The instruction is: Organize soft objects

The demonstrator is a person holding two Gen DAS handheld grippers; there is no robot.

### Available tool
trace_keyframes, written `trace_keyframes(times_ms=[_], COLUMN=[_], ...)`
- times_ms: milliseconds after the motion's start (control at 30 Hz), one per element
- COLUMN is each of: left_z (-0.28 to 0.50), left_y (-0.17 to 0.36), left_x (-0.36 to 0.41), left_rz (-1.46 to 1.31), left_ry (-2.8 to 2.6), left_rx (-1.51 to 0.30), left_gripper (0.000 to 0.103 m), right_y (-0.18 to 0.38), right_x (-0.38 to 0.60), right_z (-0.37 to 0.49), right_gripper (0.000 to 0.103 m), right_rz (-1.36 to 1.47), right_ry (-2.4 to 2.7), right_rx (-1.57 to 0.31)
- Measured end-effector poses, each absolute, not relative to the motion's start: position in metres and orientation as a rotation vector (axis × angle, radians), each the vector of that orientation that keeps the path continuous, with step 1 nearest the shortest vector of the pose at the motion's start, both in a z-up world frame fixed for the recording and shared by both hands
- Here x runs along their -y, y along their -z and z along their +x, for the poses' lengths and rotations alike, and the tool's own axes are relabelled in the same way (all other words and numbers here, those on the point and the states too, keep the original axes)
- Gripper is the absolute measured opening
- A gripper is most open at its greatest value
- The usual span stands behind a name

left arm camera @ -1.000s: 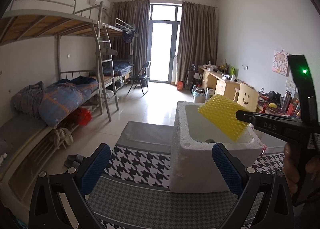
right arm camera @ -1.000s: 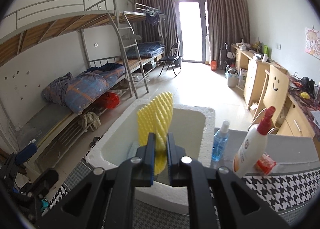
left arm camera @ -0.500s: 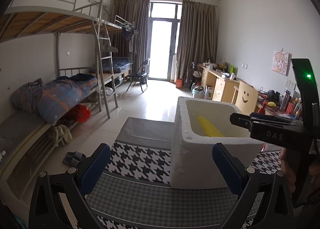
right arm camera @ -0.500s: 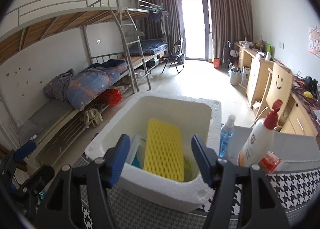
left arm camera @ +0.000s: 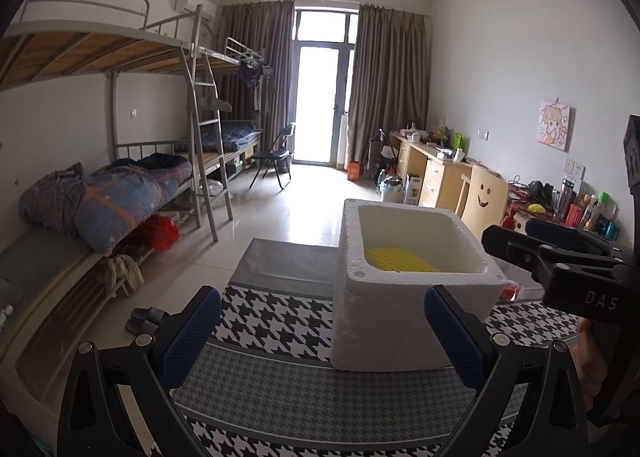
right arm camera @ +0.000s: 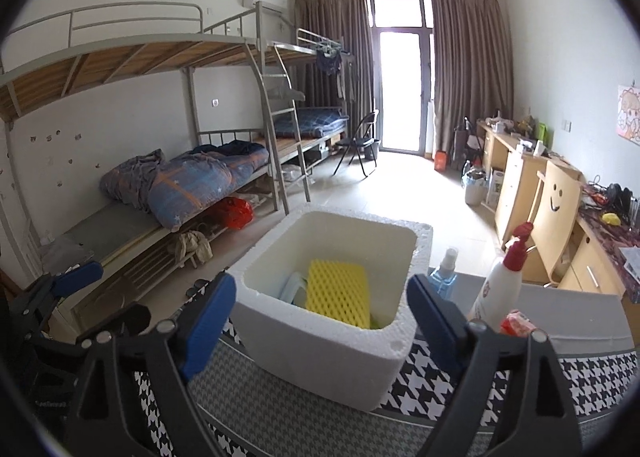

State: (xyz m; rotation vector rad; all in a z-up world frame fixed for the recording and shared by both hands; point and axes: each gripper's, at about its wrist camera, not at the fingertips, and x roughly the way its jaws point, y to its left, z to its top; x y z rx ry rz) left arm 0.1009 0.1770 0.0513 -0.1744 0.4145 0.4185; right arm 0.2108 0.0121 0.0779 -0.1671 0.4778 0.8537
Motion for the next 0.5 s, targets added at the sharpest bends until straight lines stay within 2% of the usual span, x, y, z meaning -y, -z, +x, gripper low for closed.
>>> trace_keyframes(times_ms=[367, 500], left_z=[0.083, 0.076], left_y=[-0.069, -0.074], left_x=[-0.151, -0.139], left_rz=[-0.152, -0.147], left_ry=[-0.397, -0.391], left_rx=[-0.362, -0.336], left_gripper=[0.102, 0.102], right_y=[-0.088, -0.089], right_x=[0.022, 0.039], right_z=[0.189, 0.182], right_gripper=[0.09, 0.096], right_rz=[-0.111, -0.091], right_ry=[-0.833, -0.815], right_rx=[-0.438, -0.419])
